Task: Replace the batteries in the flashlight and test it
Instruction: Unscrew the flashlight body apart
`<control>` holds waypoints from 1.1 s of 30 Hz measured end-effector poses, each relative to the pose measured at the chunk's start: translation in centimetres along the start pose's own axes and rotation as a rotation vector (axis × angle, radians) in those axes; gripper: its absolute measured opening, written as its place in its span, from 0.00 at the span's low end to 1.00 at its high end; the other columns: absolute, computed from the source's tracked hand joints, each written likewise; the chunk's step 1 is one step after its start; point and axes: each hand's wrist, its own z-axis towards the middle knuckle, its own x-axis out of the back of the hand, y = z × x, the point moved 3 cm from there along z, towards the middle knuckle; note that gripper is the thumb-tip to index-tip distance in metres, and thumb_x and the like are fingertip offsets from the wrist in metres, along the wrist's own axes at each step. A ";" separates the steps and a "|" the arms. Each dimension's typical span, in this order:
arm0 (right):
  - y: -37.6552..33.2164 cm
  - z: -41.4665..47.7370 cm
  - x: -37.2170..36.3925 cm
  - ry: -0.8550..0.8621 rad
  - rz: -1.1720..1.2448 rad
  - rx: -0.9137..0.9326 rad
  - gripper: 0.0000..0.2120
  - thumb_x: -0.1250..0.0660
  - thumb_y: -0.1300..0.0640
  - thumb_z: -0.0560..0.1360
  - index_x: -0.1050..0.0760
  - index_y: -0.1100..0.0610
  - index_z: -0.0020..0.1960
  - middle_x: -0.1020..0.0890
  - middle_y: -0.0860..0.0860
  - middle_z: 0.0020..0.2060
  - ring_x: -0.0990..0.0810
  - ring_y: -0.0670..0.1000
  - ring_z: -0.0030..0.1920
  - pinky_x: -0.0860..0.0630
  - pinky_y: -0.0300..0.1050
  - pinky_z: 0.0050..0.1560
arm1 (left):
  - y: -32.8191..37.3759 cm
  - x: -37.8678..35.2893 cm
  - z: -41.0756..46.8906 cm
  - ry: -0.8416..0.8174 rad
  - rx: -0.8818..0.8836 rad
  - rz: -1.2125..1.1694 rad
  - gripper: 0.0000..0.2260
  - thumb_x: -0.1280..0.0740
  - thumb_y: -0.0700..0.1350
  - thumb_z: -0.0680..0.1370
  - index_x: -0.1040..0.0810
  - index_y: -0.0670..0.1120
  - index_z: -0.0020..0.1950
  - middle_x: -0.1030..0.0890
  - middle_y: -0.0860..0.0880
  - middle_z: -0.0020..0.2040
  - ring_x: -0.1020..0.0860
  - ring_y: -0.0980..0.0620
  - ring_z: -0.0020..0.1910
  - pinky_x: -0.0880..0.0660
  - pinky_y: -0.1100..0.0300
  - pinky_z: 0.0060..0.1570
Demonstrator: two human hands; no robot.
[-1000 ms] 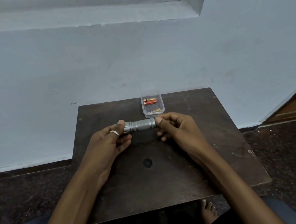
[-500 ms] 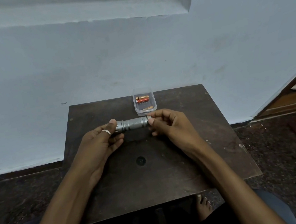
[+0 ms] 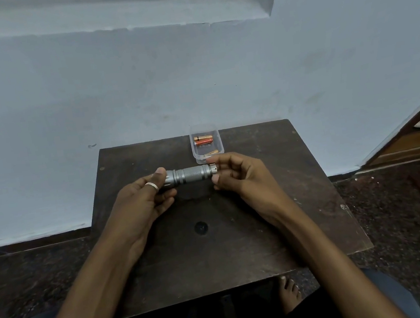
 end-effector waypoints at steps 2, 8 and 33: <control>0.0 0.0 -0.1 0.011 0.012 -0.013 0.15 0.30 0.67 0.77 0.20 0.60 0.63 0.15 0.54 0.48 0.17 0.48 0.46 0.18 0.44 0.50 | 0.0 0.1 0.0 0.001 0.001 0.001 0.07 0.34 0.47 0.79 0.19 0.45 0.50 0.18 0.46 0.47 0.19 0.53 0.43 0.22 0.59 0.49; 0.1 0.0 -0.1 0.067 -0.056 -0.062 0.11 0.33 0.58 0.80 0.20 0.66 0.55 0.16 0.56 0.41 0.18 0.48 0.38 0.19 0.40 0.39 | -0.2 0.0 0.1 -0.002 0.006 0.023 0.08 0.33 0.47 0.79 0.19 0.45 0.51 0.18 0.46 0.48 0.19 0.53 0.45 0.22 0.60 0.48; -0.1 0.0 0.9 0.118 -0.369 0.029 0.16 0.26 0.64 0.74 0.20 0.54 0.60 0.20 0.53 0.53 0.20 0.42 0.45 0.23 0.31 0.50 | 0.1 0.5 0.3 0.028 0.001 -0.050 0.07 0.33 0.47 0.79 0.19 0.45 0.48 0.17 0.47 0.45 0.18 0.52 0.45 0.22 0.58 0.51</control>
